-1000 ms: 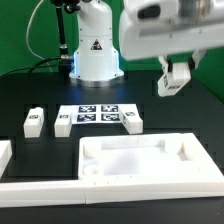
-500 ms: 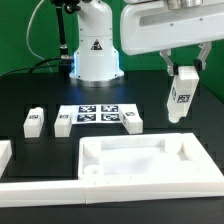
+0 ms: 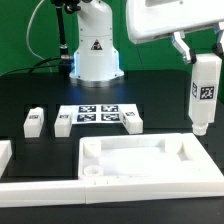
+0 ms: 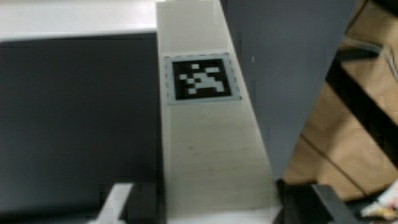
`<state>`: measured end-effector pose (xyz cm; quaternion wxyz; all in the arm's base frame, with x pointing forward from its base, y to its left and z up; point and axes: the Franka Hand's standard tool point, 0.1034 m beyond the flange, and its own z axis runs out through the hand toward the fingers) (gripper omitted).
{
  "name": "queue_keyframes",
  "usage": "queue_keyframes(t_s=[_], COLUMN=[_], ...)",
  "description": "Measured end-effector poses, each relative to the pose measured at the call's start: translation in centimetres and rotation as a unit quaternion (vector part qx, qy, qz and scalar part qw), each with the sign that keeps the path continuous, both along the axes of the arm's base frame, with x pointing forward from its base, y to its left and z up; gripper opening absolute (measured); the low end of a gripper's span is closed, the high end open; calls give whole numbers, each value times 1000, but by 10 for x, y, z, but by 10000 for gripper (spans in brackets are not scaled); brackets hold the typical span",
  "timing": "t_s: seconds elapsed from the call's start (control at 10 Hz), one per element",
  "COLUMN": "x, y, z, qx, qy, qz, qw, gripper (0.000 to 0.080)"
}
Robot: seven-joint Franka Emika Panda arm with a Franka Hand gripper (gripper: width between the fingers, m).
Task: Assemble desk
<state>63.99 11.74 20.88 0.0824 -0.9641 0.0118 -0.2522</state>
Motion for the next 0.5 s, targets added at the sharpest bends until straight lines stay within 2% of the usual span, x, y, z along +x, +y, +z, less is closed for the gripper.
queue_keyframes(t_s=[0.1,0.3,0.4,0.5], x=[-2,-4,-3,-1], y=[0,-2,-10,-11], z=[-3,-8,-23,-29], qx=[1,-5,-15,-14], qy=[-29,-20,-17,-12], qz=[-3,5,11,10], qw=[1000,1000,1000,1000], gripper=[288,288,288,288])
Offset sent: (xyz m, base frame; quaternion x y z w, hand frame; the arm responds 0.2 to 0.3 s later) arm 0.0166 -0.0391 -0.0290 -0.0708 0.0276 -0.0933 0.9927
